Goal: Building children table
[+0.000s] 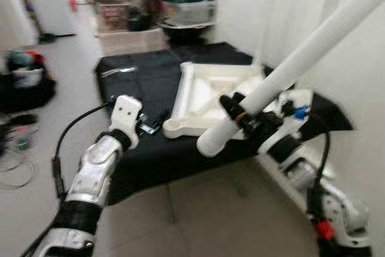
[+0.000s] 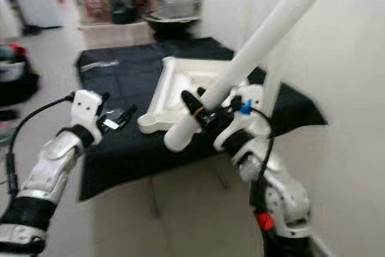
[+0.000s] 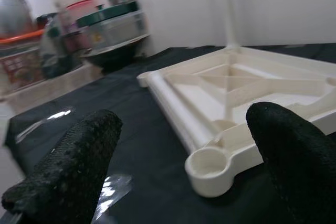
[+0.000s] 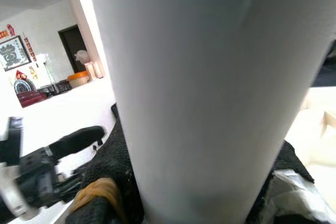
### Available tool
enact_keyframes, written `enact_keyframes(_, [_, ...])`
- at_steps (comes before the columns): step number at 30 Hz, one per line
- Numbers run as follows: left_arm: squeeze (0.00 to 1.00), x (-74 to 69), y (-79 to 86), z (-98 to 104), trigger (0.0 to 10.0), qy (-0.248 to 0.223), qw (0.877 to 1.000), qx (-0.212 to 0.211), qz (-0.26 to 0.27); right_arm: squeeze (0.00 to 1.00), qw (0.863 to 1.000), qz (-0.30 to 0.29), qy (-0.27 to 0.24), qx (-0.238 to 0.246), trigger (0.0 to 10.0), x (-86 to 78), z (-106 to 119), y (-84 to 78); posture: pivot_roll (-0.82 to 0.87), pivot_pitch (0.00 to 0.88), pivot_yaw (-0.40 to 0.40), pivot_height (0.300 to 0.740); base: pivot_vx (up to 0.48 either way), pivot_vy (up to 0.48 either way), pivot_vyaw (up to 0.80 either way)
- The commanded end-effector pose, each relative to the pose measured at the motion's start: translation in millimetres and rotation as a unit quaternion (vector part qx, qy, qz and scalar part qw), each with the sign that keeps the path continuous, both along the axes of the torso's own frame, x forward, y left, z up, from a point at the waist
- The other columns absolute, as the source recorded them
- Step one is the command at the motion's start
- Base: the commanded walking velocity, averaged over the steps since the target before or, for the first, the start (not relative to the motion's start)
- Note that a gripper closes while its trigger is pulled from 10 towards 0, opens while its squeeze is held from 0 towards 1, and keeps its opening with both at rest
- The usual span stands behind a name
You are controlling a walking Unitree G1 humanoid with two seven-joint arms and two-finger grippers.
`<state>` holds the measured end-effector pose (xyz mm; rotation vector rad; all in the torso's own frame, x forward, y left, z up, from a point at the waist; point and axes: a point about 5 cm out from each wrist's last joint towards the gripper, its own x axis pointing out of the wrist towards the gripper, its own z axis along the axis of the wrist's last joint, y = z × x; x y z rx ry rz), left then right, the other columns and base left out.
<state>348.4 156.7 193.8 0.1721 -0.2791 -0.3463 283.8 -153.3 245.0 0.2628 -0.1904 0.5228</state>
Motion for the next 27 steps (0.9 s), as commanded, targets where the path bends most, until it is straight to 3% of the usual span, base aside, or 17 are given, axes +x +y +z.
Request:
enact_keyframes(1, [0.00, 0.1, 3.3, -0.4, 10.0, 0.005, 1.000, 0.002, 0.011, 0.00, 1.000, -0.001, -0.005, 0.004, 0.0, 0.6, 1.9, 1.9, 0.02, 0.000, -0.034, 0.740, 0.307, 0.000, 0.80])
enact_keyframes(2, [0.00, -0.1, 4.4, 0.2, 10.0, 0.003, 1.000, -0.003, 0.016, 0.00, 1.000, -0.012, 0.000, 0.009, 0.8, 2.1, 1.0, 0.1, 0.02, 0.000, -0.034, 0.740, 0.472, 0.000, 0.00])
enact_keyframes(4, [0.00, -1.3, 4.3, -0.3, 10.0, 0.004, 1.000, -0.008, 0.019, 0.00, 1.000, -0.027, 0.006, 0.012, 7.4, 4.3, -0.3, -2.4, 0.02, 0.000, -0.033, 0.740, 0.469, 0.000, 0.00])
enact_keyframes(6, [0.00, -2.0, 3.6, -0.7, 10.0, 0.004, 1.000, -0.009, 0.019, 0.00, 0.999, -0.030, 0.007, 0.013, 7.4, 4.7, -0.5, -3.0, 0.02, 0.000, -0.033, 0.740, 0.469, 0.000, 0.00])
enact_keyframes(7, [0.00, -2.7, 1.8, -1.5, 10.0, 0.005, 1.000, -0.010, 0.017, 0.00, 0.999, -0.030, 0.007, 0.013, 5.3, 4.9, -0.5, -2.9, 0.02, 0.000, -0.033, 0.740, 0.469, 0.000, 0.00])
enact_keyframes(8, [0.00, -3.5, -0.7, -1.9, 10.0, 0.004, 1.000, -0.010, 0.013, 0.00, 0.999, -0.031, 0.007, 0.012, 7.2, 4.9, -0.8, -2.6, 0.02, 0.000, -0.033, 0.740, 0.469, 0.000, 0.00])
enact_keyframes(10, [0.00, -4.1, -2.4, -2.1, 10.0, 0.004, 1.000, -0.009, 0.011, 0.00, 0.999, -0.032, 0.007, 0.010, 7.2, 5.0, -1.0, -2.3, 0.02, 0.000, -0.033, 0.740, 0.469, 0.000, 0.00])
enact_keyframes(11, [0.00, -4.9, -5.6, -2.1, 10.0, 0.002, 1.000, -0.008, 0.007, 0.00, 0.999, -0.037, 0.012, 0.008, 10.0, 6.9, -2.6, -1.9, 0.02, 0.000, -0.034, 0.740, 0.469, 0.000, 0.00])
enact_keyframes(20, [0.00, -5.4, -7.3, -2.4, 10.0, 0.004, 1.000, -0.006, 0.003, 0.00, 0.999, -0.042, 0.006, -0.008, 10.0, 10.4, -2.3, 2.6, 0.03, 0.000, -0.034, 0.740, 0.461, 0.000, 0.08])
enact_keyframes(25, [0.00, -5.7, -11.2, -2.5, 10.0, 0.004, 1.000, -0.004, -0.001, 0.00, 0.999, -0.047, -0.001, 0.014, 10.0, 10.3, 1.4, 0.9, 0.03, 0.000, -0.032, 0.740, 0.000, 0.000, 0.75])
enact_keyframes(27, [0.00, -6.1, -11.3, -2.8, 10.0, 0.004, 1.000, -0.007, -0.001, 0.00, 0.999, -0.045, -0.007, -0.014, 10.0, 10.2, 1.1, 1.2, 0.03, 0.000, -0.029, 0.740, 0.000, 0.000, 0.40])
